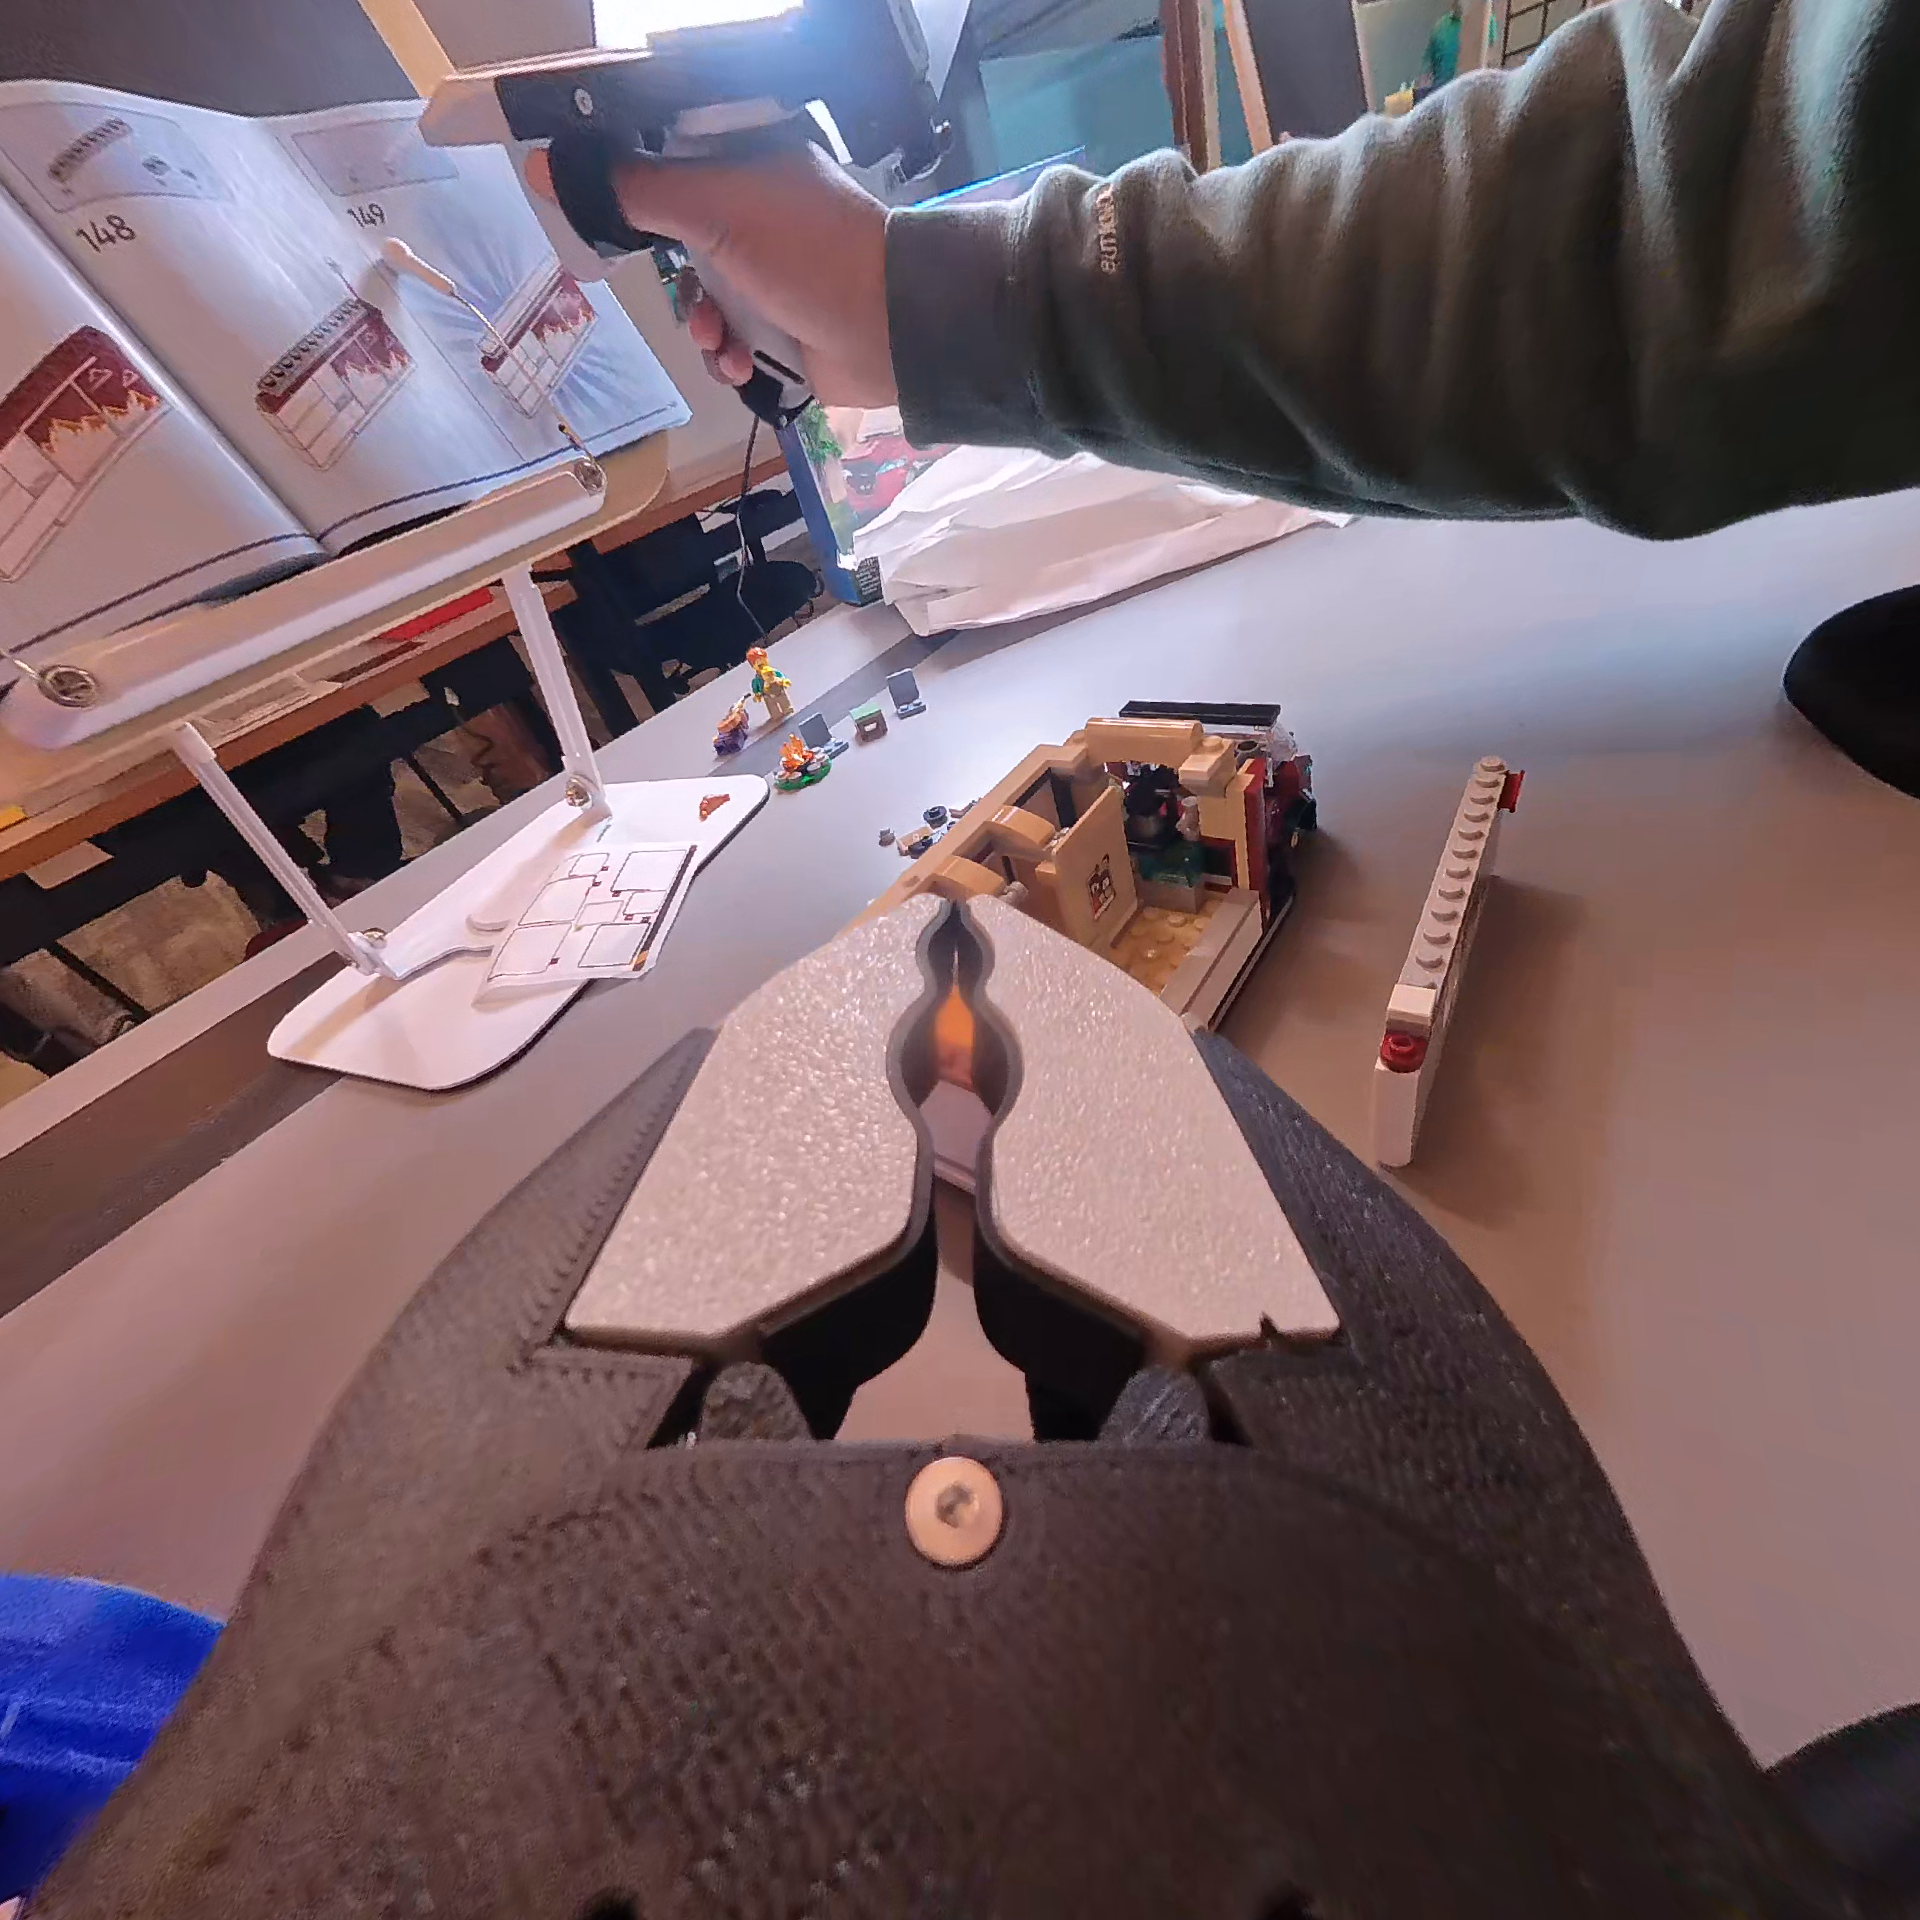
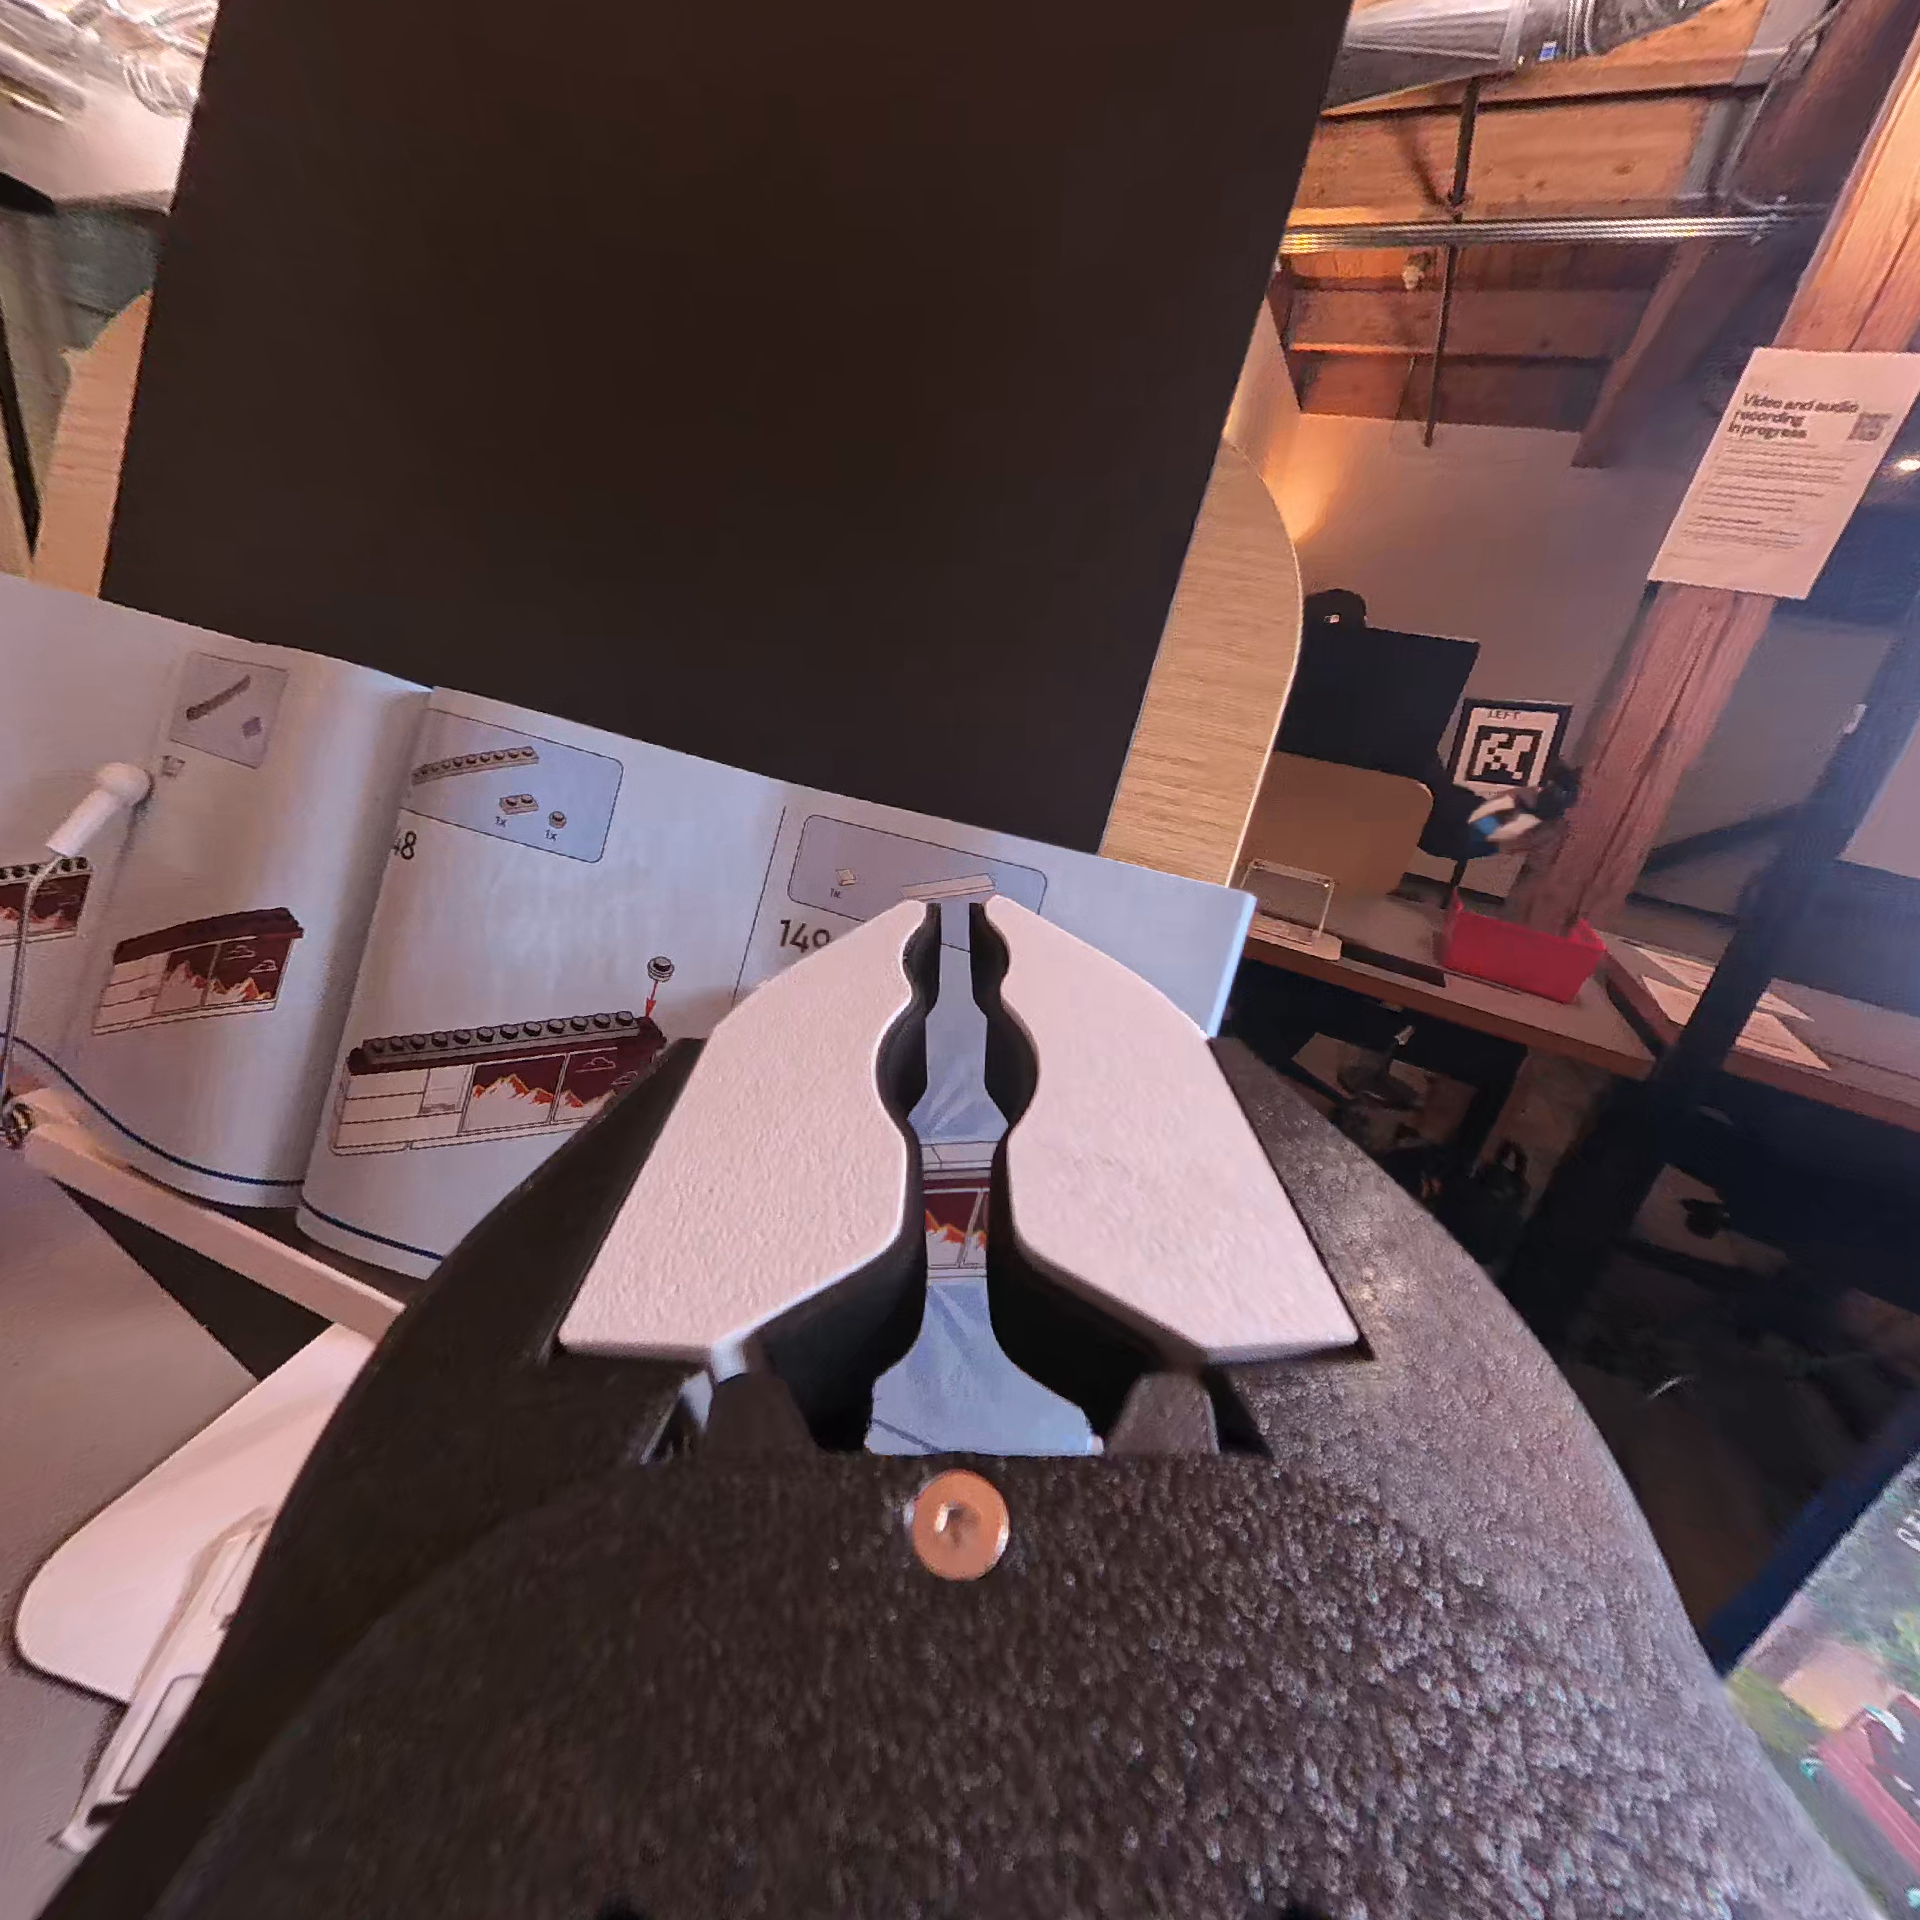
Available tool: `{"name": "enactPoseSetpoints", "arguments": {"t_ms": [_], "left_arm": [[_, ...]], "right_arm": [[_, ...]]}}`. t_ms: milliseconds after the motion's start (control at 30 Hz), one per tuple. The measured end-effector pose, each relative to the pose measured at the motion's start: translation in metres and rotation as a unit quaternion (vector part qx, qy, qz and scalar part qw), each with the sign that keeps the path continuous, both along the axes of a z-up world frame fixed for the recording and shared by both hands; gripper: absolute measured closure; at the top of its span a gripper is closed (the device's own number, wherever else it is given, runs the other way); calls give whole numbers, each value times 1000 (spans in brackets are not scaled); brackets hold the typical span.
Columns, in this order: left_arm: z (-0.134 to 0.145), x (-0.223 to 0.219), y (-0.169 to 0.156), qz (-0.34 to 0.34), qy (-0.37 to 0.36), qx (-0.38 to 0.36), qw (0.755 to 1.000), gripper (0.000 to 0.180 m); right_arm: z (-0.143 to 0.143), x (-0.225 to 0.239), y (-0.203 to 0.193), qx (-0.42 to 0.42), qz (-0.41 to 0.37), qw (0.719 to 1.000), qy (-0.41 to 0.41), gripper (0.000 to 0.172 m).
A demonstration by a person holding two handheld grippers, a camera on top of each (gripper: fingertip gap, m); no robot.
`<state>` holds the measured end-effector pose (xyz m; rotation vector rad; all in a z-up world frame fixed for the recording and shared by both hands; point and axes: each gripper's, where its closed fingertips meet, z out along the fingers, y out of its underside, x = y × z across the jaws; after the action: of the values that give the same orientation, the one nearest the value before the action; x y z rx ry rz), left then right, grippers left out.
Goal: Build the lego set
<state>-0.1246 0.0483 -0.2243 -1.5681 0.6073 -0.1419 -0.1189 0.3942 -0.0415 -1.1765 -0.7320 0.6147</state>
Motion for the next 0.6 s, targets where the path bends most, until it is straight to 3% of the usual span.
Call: {"name": "enactPoseSetpoints", "arguments": {"t_ms": [33, 267, 433, 600], "left_arm": [[-1, 0, 0, 0, 2, -1, 1000, 180], [6, -5, 0, 13, 2, 12, 1000, 180], [18, -14, -2, 36, -16, 22, 999, 180], [52, -37, -13, 74, -41, 46, 995, 180]], "right_arm": [[0, 1, 0, 2, -1, 1000, -4, 167], [-17, 7, -30, -2, 38, 999, -31, 163], [-51, 32, -107, -7, 121, 990, -77, 158], [-99, 84, -192, -30, 177, 975, -130, 156]]}}
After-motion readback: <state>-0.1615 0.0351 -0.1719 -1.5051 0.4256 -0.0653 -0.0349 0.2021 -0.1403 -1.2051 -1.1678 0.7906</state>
